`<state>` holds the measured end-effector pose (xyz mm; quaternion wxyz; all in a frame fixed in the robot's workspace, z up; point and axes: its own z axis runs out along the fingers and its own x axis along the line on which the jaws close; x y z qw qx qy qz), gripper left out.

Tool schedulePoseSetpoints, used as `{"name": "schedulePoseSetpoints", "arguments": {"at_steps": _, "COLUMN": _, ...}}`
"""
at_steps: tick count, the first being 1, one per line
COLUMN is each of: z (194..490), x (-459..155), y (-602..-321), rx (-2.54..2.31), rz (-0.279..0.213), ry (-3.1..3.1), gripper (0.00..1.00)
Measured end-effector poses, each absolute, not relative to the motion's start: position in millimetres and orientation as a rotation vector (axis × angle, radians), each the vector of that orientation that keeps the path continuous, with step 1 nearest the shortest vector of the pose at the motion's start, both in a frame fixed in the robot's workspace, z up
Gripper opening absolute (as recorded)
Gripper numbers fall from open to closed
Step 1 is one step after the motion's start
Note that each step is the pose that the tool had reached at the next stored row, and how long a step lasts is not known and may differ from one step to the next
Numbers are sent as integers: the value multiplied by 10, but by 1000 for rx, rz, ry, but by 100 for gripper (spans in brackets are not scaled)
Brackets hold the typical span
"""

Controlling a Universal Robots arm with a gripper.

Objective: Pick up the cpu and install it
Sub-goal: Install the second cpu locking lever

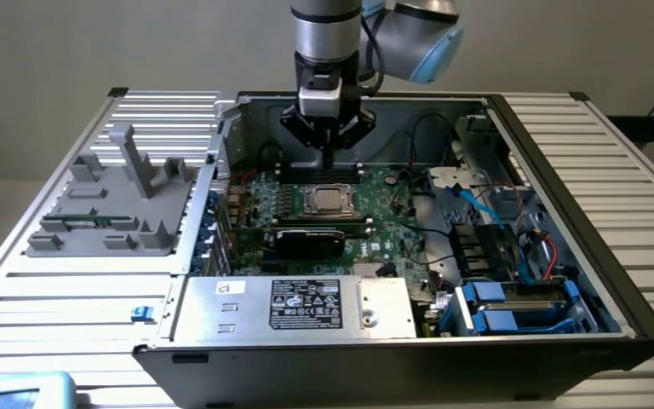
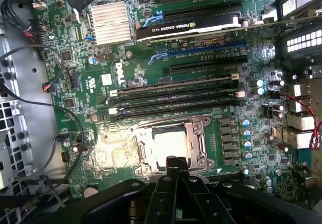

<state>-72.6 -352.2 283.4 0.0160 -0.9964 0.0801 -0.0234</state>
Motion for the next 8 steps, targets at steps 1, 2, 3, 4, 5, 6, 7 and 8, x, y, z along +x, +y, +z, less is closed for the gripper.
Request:
{"name": "schedulePoseSetpoints", "arguments": {"at_steps": 1, "z": 2835, "x": -726, "y": -3522, "rx": -3105, "rz": -74, "ry": 249, "gripper": 11}}
{"name": "schedulePoseSetpoints", "arguments": {"at_steps": 2, "z": 2835, "x": -726, "y": -3522, "rx": -3107, "rz": -74, "ry": 249, "gripper": 11}}
{"name": "schedulePoseSetpoints", "arguments": {"at_steps": 3, "z": 2835, "x": -725, "y": -3522, "rx": -3107, "rz": -74, "ry": 249, "gripper": 11}}
{"name": "schedulePoseSetpoints", "arguments": {"at_steps": 4, "z": 2835, "x": -725, "y": -3522, "rx": -3107, "rz": -74, "ry": 249, "gripper": 11}}
{"name": "schedulePoseSetpoints", "arguments": {"at_steps": 5, "z": 2835, "x": -725, "y": -3522, "rx": -3107, "rz": -74, "ry": 249, "gripper": 11}}
{"name": "schedulePoseSetpoints", "arguments": {"at_steps": 6, "z": 2835, "x": -725, "y": -3522, "rx": -3107, "rz": -74, "ry": 249, "gripper": 11}}
{"name": "schedulePoseSetpoints", "arguments": {"at_steps": 7, "z": 2836, "x": -725, "y": -3522, "rx": -3107, "rz": -74, "ry": 249, "gripper": 11}}
{"name": "schedulePoseSetpoints", "arguments": {"at_steps": 8, "z": 2836, "x": -725, "y": -3522, "rx": -3107, "rz": -74, "ry": 249, "gripper": 11}}
